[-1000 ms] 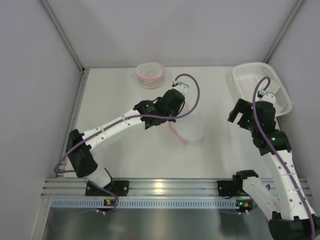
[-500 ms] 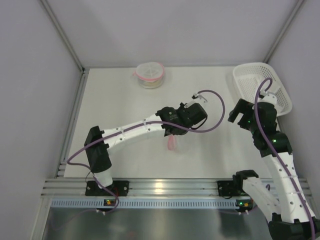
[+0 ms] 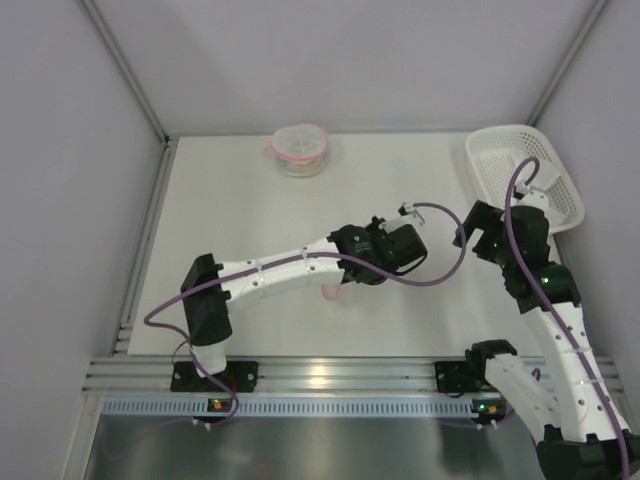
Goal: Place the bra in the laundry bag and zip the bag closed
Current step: Open the laundry bag at the center of the board.
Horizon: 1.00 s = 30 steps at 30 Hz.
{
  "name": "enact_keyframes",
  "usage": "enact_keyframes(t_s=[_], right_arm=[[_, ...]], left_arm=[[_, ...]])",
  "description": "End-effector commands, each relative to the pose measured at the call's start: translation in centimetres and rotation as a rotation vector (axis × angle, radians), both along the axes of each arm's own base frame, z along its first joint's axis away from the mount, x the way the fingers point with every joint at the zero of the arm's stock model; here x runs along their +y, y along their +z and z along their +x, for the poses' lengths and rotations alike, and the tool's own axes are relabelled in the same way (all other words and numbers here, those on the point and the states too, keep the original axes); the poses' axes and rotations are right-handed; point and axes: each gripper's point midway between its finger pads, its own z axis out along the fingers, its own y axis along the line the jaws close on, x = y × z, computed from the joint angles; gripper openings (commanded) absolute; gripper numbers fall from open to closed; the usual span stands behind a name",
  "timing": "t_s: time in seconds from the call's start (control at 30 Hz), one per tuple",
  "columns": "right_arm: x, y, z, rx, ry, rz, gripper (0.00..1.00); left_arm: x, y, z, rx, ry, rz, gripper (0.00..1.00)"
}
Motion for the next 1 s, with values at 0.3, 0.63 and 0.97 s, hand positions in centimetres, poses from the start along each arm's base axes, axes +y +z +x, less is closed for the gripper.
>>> enact_keyframes(t_s=[0.3, 0.63, 0.97], right_arm=[[-0.7, 1.0, 0.5, 0.0, -0.03, -0.017, 0.99], [-0.4, 0.8, 0.5, 0.003, -0.002, -0.017, 0.99], [-0.5, 0.7, 0.5, 0.005, -0.005, -0.024, 0.99]], left_arm=[[-4.2, -5.7, -3.5, 0.204, -0.081, -0.018, 0.71], [-3.6, -6.2, -1.5, 0.316, 0.016, -0.278, 0.71], [-2.8, -10.2, -1.8, 0.477, 0.023, -0.391, 0.0]])
